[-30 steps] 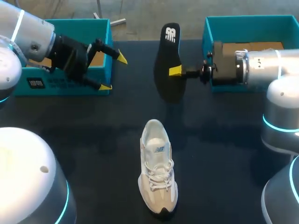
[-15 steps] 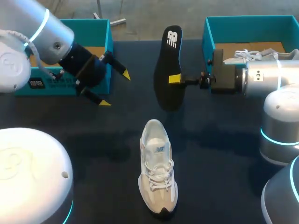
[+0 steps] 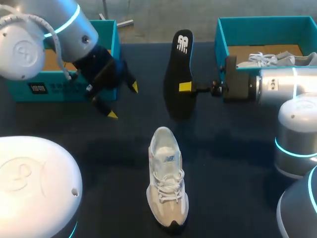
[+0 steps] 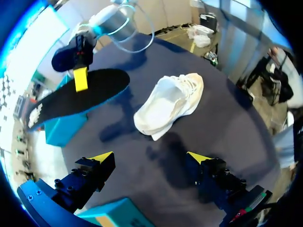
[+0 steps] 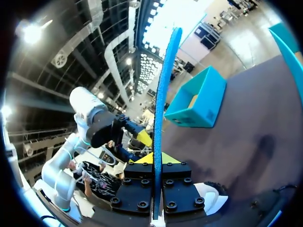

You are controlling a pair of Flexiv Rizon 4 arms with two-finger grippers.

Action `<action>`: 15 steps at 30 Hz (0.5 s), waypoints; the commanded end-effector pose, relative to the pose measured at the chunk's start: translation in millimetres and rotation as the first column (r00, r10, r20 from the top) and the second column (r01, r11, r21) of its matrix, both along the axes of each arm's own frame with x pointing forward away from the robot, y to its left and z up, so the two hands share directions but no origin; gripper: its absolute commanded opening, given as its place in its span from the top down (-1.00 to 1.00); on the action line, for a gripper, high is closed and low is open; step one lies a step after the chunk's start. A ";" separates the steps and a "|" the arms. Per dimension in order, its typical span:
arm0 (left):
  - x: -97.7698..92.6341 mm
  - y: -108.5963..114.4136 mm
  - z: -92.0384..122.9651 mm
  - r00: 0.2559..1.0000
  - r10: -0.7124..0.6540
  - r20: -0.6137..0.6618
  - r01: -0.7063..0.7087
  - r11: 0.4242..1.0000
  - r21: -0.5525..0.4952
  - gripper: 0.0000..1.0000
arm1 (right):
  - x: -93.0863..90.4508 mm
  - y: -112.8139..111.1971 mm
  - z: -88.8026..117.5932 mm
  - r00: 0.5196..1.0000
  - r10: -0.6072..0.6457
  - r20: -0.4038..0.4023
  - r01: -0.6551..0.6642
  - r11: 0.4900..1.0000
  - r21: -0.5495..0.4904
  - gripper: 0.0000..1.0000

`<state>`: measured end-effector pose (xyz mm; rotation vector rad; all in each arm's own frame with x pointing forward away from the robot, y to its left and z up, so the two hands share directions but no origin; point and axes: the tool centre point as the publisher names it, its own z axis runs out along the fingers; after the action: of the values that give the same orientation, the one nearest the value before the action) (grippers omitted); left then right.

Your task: Take the shoe out of the shoebox, open the shoe tongue, remove and reinsert the insole, then place the shoe into the shoebox

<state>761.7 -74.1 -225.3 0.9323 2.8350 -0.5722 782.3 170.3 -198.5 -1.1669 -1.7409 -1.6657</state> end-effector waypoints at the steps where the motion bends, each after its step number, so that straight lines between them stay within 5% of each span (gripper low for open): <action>1: -11.1 -5.8 -18.9 0.995 0.095 0.018 -0.095 0.995 0.017 -1.00 | -2.6 2.5 -9.4 0.998 0.029 0.058 -0.030 0.999 0.025 1.00; 15: -29.1 -2.5 -39.3 0.979 0.206 0.005 -0.205 0.976 -0.071 -1.00 | -3.4 10.1 -23.7 0.991 0.077 0.107 -0.074 0.997 -0.033 1.00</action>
<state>738.0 -80.6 -265.0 0.6322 2.8646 -0.6259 778.3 177.2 -221.6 -1.0235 -1.8563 -1.6928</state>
